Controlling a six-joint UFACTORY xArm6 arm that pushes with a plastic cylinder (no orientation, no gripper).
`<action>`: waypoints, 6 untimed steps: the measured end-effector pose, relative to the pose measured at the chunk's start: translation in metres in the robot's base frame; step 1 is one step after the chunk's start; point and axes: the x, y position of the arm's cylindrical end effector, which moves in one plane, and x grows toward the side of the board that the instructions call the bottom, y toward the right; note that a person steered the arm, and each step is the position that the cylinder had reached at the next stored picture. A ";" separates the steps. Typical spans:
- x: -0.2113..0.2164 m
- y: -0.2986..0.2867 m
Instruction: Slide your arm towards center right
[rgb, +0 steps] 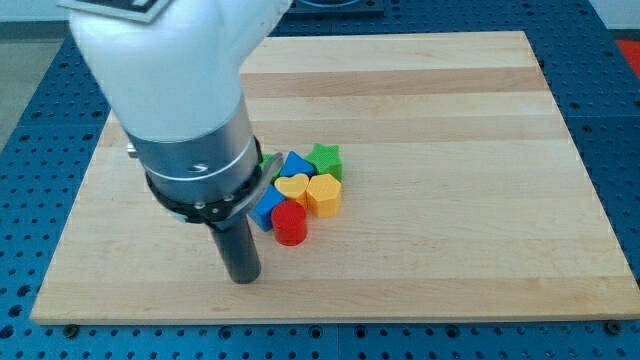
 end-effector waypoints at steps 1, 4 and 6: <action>0.000 0.001; 0.012 0.067; -0.030 0.115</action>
